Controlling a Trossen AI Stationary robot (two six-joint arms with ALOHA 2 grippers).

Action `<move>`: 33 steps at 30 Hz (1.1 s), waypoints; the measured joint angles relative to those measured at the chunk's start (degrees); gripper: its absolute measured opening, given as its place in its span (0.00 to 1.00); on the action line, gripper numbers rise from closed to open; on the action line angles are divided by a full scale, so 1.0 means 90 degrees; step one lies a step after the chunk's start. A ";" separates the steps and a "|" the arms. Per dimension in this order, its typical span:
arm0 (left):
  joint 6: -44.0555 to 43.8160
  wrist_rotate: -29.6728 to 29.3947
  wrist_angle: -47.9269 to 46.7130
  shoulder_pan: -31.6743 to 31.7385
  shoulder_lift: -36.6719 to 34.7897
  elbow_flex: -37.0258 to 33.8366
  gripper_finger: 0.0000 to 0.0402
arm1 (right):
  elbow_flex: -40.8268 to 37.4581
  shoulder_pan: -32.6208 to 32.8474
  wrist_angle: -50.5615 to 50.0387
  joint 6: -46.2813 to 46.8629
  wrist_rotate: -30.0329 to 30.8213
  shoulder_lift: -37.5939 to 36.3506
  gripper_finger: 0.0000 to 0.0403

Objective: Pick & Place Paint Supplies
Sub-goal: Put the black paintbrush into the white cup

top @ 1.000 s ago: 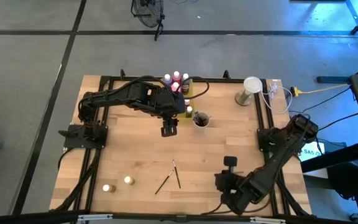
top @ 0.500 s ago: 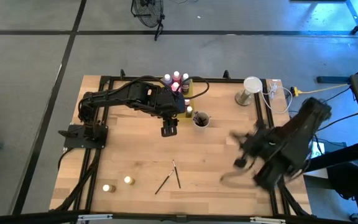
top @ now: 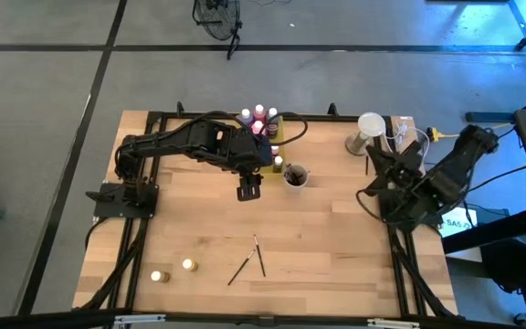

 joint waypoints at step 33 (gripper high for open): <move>0.0000 0.0000 0.0000 -0.0001 0.0000 0.0000 0.56 | -0.1383 -0.1243 0.5776 -0.1625 -0.0089 0.1912 0.00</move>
